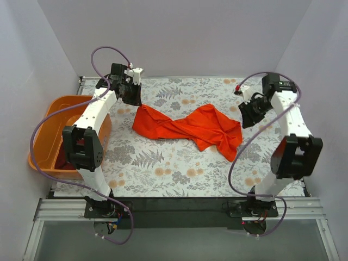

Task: Fold and stack the t-shirts
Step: Flatten the tshirt out

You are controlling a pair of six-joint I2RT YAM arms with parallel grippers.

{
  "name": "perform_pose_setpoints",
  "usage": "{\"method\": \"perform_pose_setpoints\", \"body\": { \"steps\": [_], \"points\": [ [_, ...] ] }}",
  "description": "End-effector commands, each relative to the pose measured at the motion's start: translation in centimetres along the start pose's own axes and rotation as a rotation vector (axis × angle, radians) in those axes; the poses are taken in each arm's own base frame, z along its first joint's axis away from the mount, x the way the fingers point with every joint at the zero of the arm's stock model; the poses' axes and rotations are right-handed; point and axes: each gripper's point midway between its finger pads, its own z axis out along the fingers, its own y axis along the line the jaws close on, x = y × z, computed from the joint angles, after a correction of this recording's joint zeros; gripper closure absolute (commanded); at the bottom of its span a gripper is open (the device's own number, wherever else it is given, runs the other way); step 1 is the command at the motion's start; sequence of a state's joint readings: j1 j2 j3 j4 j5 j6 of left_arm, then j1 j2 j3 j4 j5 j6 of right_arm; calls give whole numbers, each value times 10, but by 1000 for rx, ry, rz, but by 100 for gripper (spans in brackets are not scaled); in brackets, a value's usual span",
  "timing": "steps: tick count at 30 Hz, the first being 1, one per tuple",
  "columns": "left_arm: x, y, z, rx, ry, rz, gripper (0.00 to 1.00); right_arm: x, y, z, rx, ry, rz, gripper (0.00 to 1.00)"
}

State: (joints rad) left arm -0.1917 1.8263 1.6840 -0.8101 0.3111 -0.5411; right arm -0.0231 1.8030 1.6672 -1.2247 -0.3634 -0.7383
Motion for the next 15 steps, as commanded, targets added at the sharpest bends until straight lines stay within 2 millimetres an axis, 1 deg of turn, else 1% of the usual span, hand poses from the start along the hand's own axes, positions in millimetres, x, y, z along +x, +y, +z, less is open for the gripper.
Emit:
{"method": "perform_pose_setpoints", "body": {
  "steps": [1,2,3,4,5,6,7,8,10,11,12,15],
  "points": [
    [-25,-2,-20,-12,-71,6,100,25,50,-6,-77,-39,-78,66],
    [-20,-2,-17,-11,-62,2,100,25,65,-6,-64,-56,-131,68],
    [-19,-2,-16,-8,-58,4,100,44,74,8,-79,-5,-123,69],
    [-17,-3,-15,-5,-56,1,100,51,79,15,-70,11,-137,72],
    [-15,-3,-15,-3,-50,0,100,45,84,21,-37,-7,-194,73],
    [-15,-4,-15,2,-49,-2,100,50,83,27,-7,13,-205,73],
    [-13,-3,-14,2,-41,-6,100,64,90,39,-19,50,-190,73],
    [-13,-3,-15,2,-41,-6,100,60,93,48,-8,49,-223,73],
    [-11,-4,-15,1,-37,-5,100,73,91,63,16,103,-211,73],
    [-11,-4,-15,0,-37,-3,100,75,92,70,19,119,-219,73],
    [-9,-5,-15,3,-34,-4,100,74,85,73,54,123,-224,73],
    [-6,-5,-15,7,-28,-4,100,75,81,85,74,147,-223,71]
  ]
}}
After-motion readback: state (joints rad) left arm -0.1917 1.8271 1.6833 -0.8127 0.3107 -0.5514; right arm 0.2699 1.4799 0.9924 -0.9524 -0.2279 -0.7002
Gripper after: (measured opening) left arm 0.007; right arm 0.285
